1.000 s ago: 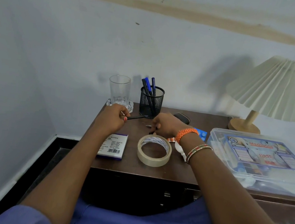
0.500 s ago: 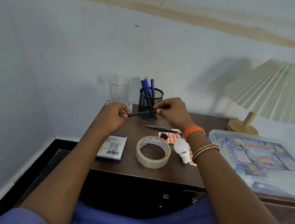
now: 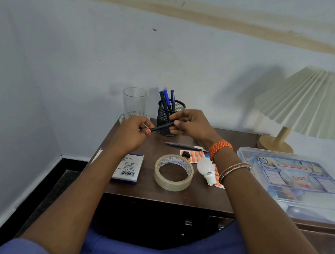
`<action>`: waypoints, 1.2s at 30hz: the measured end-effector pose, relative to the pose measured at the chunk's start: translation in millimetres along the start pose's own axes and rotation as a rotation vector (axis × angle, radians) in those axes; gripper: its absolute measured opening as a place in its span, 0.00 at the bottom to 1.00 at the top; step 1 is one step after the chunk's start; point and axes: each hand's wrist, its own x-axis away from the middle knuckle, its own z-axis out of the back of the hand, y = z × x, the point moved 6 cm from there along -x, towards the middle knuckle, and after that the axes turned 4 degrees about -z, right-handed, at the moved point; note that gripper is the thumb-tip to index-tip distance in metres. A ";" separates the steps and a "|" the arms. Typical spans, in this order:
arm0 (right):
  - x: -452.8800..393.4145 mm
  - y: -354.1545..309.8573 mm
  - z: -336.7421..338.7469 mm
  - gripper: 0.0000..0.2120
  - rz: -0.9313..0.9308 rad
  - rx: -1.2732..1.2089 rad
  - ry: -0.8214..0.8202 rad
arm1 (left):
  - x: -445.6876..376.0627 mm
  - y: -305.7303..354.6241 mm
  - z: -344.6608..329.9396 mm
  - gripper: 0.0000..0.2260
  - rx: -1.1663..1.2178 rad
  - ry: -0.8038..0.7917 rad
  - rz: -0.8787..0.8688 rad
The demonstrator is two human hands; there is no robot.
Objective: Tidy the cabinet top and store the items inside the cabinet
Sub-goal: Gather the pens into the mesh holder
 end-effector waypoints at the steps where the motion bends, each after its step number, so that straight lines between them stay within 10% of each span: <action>1: 0.2 -0.6 -0.4 0.08 -0.008 -0.036 0.005 | 0.5 1.2 -1.4 0.07 0.020 -0.007 0.001; 14: 7.9 -32.9 17.5 0.06 0.177 -0.160 0.366 | 15.1 32.2 0.3 0.09 0.527 0.139 0.148; 24: 15.8 -31.8 8.7 0.10 0.219 -0.134 0.580 | 33.5 51.7 7.6 0.08 0.334 0.411 0.161; 36: 12.8 -22.5 -0.8 0.12 0.106 -0.263 0.307 | 35.7 68.0 1.1 0.10 0.102 0.405 -0.099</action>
